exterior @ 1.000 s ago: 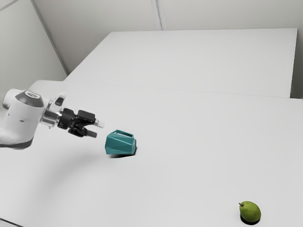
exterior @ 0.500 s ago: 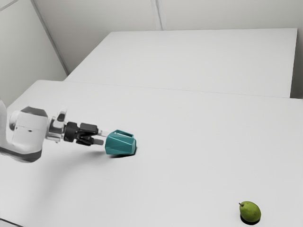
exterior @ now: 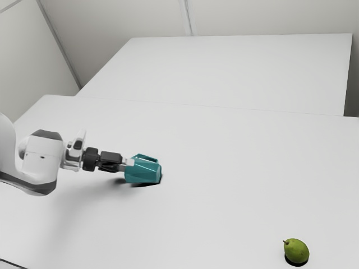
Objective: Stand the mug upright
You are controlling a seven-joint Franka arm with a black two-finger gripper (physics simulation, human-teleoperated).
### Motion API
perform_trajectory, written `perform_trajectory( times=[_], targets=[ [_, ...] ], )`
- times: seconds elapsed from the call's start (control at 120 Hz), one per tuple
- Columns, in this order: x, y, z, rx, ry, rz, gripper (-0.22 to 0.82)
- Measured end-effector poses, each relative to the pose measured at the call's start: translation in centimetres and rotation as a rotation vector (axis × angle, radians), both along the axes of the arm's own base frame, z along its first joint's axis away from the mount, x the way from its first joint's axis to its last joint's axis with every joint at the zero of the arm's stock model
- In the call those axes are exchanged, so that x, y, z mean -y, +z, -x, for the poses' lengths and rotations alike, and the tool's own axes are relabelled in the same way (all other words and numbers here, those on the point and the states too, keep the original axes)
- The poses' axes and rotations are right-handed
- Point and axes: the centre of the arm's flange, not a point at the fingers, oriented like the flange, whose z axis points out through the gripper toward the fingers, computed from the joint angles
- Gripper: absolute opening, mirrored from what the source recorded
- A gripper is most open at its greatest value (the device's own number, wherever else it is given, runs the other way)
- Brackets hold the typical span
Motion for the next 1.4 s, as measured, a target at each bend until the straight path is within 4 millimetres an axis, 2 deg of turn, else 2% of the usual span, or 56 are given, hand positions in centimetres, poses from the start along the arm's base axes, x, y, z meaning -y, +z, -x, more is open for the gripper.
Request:
perform_trajectory(
  times=[0.375, 0.442, 0.833, 0.933, 1.058, 1.233, 1.4],
  targets=[
    [1.7, -0.3, -0.5, 0.048, -0.048, -0.008, 0.56],
    [1.7, -0.3, -0.5, 0.054, -0.050, -0.011, 0.51],
    [1.6, 0.1, -0.7, 0.089, -0.057, -0.029, 0.03],
    [1.5, 0.1, -0.7, 0.094, -0.058, -0.032, -0.06],
    [1.5, 0.1, -0.7, 0.097, -0.059, -0.035, -0.13],
    [1.4, 0.5, -0.8, 0.110, -0.055, -0.053, -0.16],
    [1.8, 3.0, -1.1, 0.164, -0.063, -0.066, -0.17]
  ],
)
